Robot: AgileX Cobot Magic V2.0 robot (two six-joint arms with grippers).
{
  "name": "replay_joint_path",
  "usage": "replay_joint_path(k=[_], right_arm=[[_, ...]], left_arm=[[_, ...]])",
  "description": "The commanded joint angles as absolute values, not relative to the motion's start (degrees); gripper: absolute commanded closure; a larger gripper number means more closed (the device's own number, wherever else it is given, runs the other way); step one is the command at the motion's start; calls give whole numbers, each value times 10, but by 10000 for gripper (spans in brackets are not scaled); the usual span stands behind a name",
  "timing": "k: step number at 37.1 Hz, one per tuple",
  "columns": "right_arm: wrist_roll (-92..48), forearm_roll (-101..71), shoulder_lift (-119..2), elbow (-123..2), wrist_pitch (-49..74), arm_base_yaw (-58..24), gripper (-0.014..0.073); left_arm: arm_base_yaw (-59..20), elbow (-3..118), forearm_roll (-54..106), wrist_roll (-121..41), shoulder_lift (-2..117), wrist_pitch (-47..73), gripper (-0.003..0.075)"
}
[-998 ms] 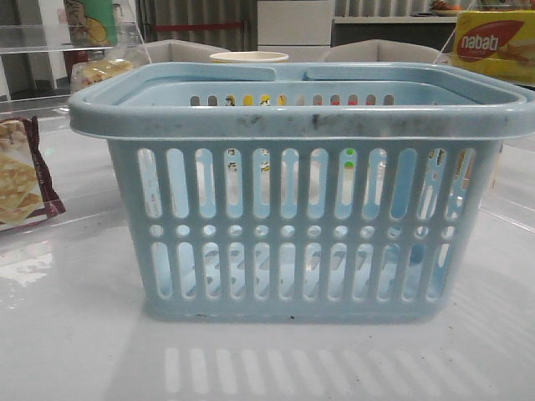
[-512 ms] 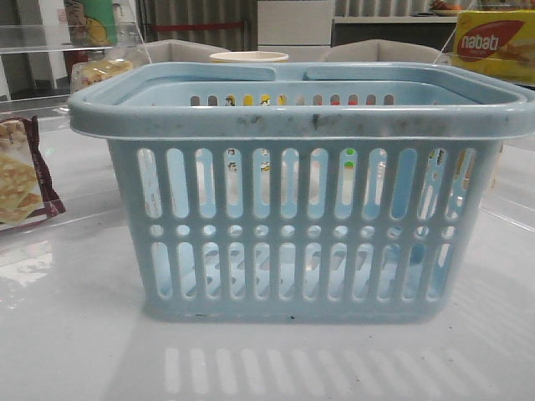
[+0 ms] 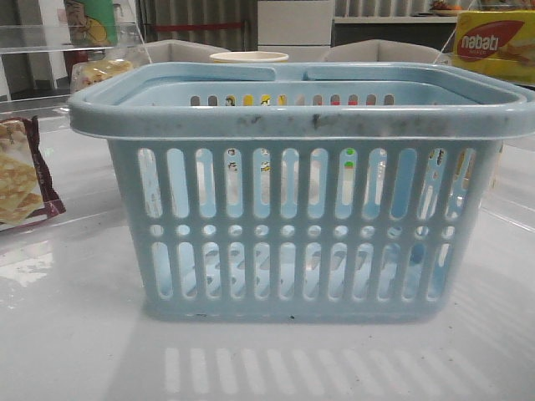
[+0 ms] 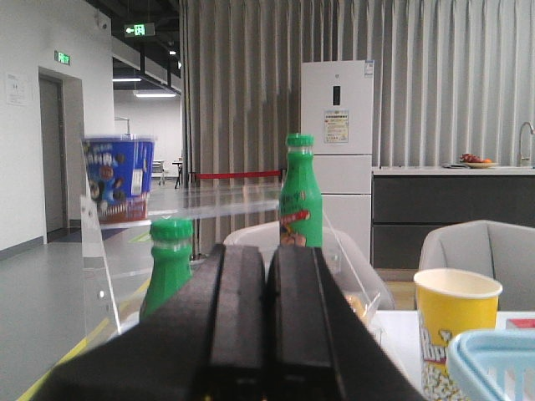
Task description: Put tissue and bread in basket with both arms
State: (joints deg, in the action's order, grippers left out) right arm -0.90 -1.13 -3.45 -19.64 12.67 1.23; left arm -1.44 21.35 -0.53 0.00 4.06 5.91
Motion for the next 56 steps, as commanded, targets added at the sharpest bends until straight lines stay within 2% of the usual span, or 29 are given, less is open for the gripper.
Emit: replay_joint_path(k=[1, 8, 13, 22, 37, 38, 40, 42, 43, 45, 47, 56], right_arm=[[-11, -16, -92, -277, 124, 14, 564], [-11, -16, -189, -381, 231, 14, 564], [-11, -16, -249, -413, 302, 14, 564], [-11, -16, -340, -411, 349, 14, 564], [-11, -16, -455, -411, 383, 14, 547], [-11, -16, -464, -411, 383, 14, 512], [-11, -16, -481, -411, 383, 14, 388], [-11, -16, -495, -411, 379, 14, 243], [-11, -16, -504, -411, 372, 14, 158], [-11, -16, -518, -411, 363, 14, 67], [-11, -15, -530, -412, 348, 16, 44], [-11, -11, -618, -489, 339, 67, 49]], left_arm=[[-14, 289, 0, -3, 96, 65, 629], [-14, 384, 0, -3, 190, 175, 629], [-14, 407, 0, -3, 240, 244, 629], [-14, 406, 0, -3, 310, 324, 629], [-14, 406, -9, -3, 392, 361, 623], [-14, 406, -10, -6, 397, 361, 606], [-14, 406, -10, -21, 405, 361, 507], [-14, 406, -9, -26, 408, 360, 360], [-14, 406, 0, -33, 411, 360, 241], [-16, 406, 19, -33, 412, 358, 138], [-26, 406, 21, -33, 412, 357, 105], [-125, 406, 5, -33, 412, 352, 106]])
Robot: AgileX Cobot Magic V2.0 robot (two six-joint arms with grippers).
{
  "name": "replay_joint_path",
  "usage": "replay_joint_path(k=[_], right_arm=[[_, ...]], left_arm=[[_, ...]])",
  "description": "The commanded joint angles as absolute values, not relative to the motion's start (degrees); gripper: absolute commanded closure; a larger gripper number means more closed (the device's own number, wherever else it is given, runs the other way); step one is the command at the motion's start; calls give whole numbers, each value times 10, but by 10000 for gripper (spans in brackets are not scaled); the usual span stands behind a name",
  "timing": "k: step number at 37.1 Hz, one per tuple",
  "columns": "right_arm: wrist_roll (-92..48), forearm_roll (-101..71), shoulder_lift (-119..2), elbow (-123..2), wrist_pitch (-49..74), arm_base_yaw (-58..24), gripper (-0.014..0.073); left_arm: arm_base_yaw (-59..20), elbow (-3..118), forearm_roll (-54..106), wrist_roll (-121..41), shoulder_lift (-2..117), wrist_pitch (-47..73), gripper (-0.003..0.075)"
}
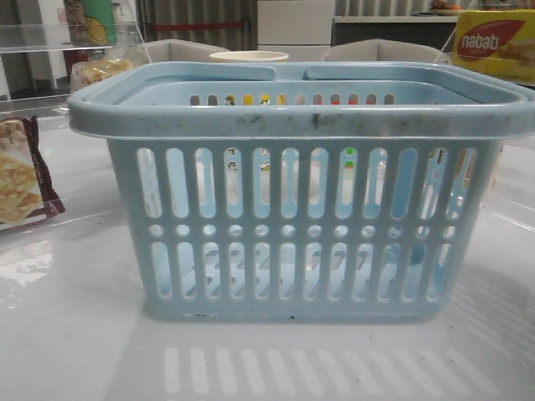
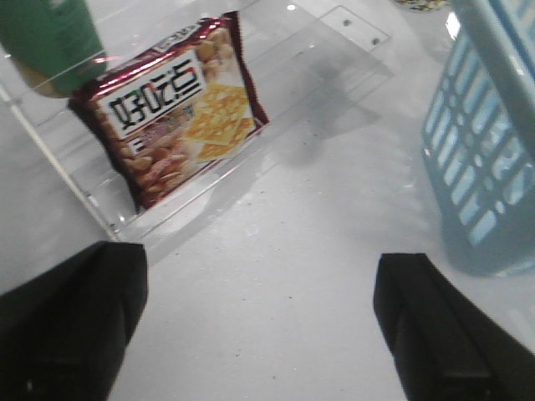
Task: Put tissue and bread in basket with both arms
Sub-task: 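Grasp the black-and-white tissue pack with the right gripper and lift it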
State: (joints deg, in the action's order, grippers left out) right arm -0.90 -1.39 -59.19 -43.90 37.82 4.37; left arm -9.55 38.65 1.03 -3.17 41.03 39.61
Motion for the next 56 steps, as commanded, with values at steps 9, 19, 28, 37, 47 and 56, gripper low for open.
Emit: replay_joint_path(k=[9, 19, 28, 37, 47, 56], right_arm=[[-11, 0, -729, -602, 333, 89, 49], [-11, 53, -854, -720, 329, 89, 49], [-11, 72, -946, -795, 327, 89, 61], [-11, 86, -999, -829, 310, 89, 239], [-11, 86, -992, -829, 295, 89, 405], [-11, 85, -920, -829, 318, 79, 417]], left_arm=[[-163, 406, 5, -33, 412, 350, 106], [-163, 406, 5, -33, 412, 350, 106], [-163, 406, 5, -33, 412, 350, 106], [-163, 406, 5, -33, 412, 350, 106], [-163, 406, 5, -33, 412, 350, 106], [-163, 406, 5, -33, 412, 350, 106]])
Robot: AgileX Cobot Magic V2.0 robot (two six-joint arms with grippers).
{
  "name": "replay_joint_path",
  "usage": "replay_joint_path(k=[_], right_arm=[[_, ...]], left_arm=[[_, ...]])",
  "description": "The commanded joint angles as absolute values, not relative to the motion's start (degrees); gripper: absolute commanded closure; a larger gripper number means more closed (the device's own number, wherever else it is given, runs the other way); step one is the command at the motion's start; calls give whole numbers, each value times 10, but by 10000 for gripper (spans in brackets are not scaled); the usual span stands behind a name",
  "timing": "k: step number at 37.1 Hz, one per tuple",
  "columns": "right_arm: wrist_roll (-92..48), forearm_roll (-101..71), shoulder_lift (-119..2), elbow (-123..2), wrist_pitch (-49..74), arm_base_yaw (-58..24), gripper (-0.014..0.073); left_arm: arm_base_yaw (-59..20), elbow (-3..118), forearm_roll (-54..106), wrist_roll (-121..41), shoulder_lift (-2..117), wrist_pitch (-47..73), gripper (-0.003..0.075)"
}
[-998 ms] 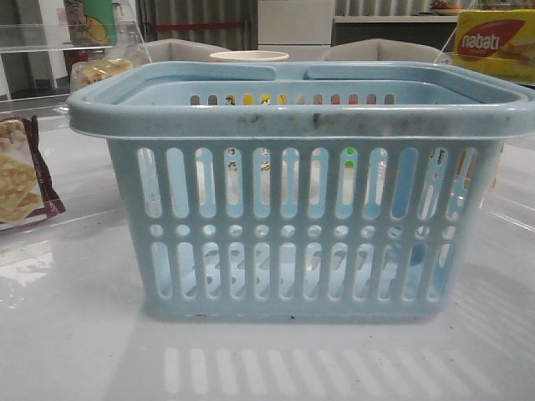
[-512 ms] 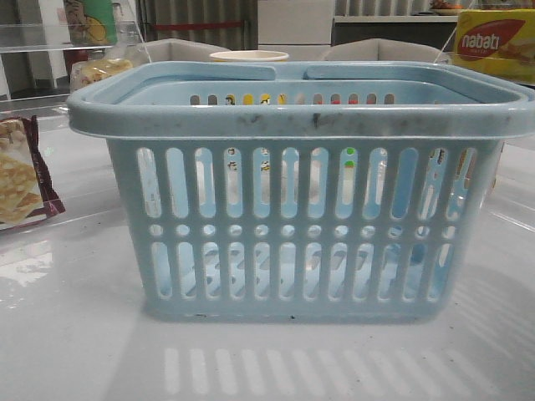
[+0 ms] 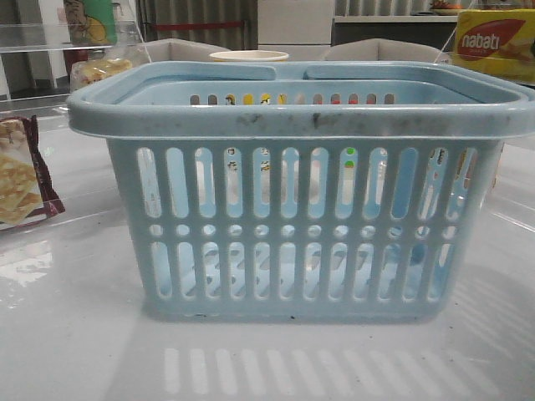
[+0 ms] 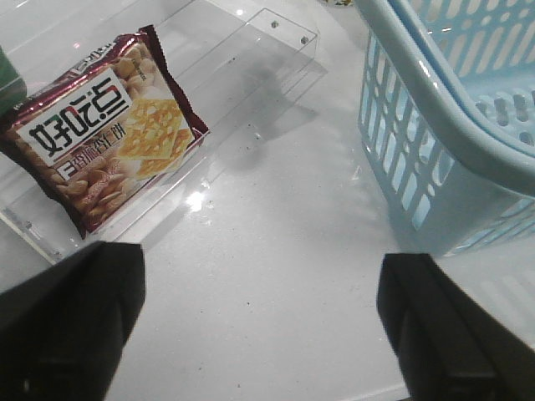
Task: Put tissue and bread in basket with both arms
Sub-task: 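Grasp the black-and-white tissue pack with the right gripper and lift it, then carry the tissue pack over the basket and release it inside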
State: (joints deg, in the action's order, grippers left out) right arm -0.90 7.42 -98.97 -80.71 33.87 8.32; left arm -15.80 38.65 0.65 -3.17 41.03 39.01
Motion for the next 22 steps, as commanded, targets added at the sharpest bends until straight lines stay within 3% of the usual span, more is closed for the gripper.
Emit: replay_joint_path(k=[1, 12, 22], right_arm=[[-11, 85, -913, -829, 321, 75, 417], [-11, 64, -792, -827, 390, -6, 417], [-11, 0, -774, -818, 432, -131, 417]], left_arm=[[-163, 406, 5, -33, 412, 350, 106], [-163, 406, 5, -33, 412, 350, 106], [-163, 406, 5, -33, 412, 349, 106]])
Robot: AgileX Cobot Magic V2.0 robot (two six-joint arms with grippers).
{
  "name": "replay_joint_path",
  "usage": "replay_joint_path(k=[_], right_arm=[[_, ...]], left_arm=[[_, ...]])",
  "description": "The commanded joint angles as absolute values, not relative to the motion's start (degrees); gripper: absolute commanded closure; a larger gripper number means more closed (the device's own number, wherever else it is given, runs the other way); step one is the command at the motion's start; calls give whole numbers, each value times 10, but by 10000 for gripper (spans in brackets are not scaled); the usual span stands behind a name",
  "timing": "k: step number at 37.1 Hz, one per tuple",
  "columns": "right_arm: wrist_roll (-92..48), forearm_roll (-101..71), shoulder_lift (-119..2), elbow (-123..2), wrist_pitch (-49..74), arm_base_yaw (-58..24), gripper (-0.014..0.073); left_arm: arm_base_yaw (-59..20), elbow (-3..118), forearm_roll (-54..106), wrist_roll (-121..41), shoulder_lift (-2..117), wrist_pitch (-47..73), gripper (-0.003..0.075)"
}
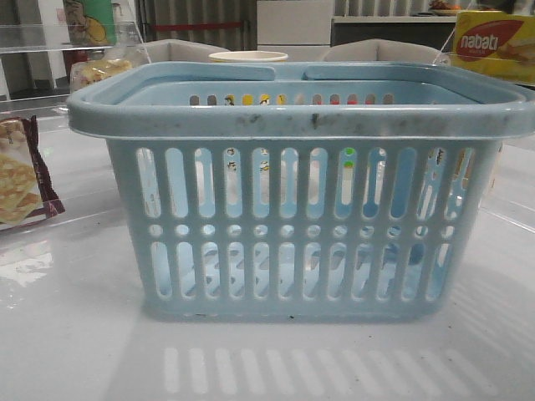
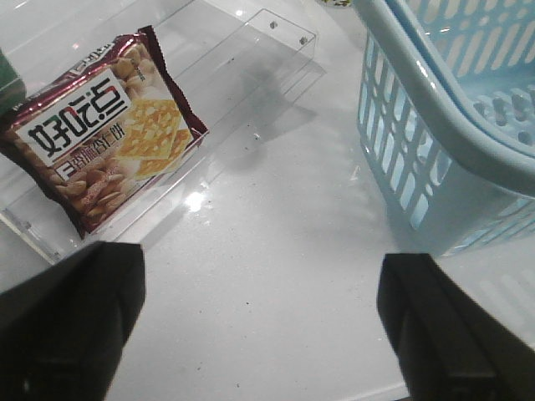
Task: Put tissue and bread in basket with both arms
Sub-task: 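Carry the tissue pack over the basket and release it inside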
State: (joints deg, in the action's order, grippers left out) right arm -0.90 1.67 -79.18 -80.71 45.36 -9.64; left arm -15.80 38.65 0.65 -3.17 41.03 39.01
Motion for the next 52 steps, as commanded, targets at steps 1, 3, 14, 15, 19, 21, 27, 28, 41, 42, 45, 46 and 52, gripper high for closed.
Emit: replay_joint_path(k=[1, 3, 14, 15, 19, 21, 27, 28, 41, 42, 45, 46, 52], right_arm=[[-11, -8, -775, -811, 429, -146, 417], [-11, -13, -779, -798, 418, -176, 417], [-11, -34, -824, -731, 328, -264, 232], [-11, -34, -827, -731, 326, -265, 183], [-11, -32, -831, -731, 320, -265, 69], [-11, -25, -826, -731, 321, -265, 56], [-27, -13, -782, -723, 339, -265, 71], [-32, -13, -768, -718, 338, -265, 71], [-45, -5, -581, -597, 328, -265, 71], [-45, 0, -567, -589, 329, -265, 71], [-45, 6, -531, -562, 333, -265, 71], [-45, 7, -522, -554, 333, -265, 71], [-45, 19, -475, -525, 342, -265, 71]], left_arm=[[-163, 406, 5, -33, 412, 349, 106], [-163, 406, 5, -33, 412, 349, 106], [-163, 406, 5, -33, 412, 349, 106], [-163, 406, 5, -33, 412, 349, 106], [-163, 406, 6, -33, 412, 349, 106], [-163, 406, 6, -33, 412, 349, 106], [-163, 406, 6, -33, 412, 349, 106], [-163, 406, 6, -33, 412, 349, 106], [-163, 441, 7, -30, 479, 331, 106], [-163, 450, 7, -30, 494, 331, 106], [-163, 474, 7, -30, 537, 320, 106], [-163, 484, 6, -30, 550, 315, 106], [-163, 547, -4, -30, 648, 284, 106]])
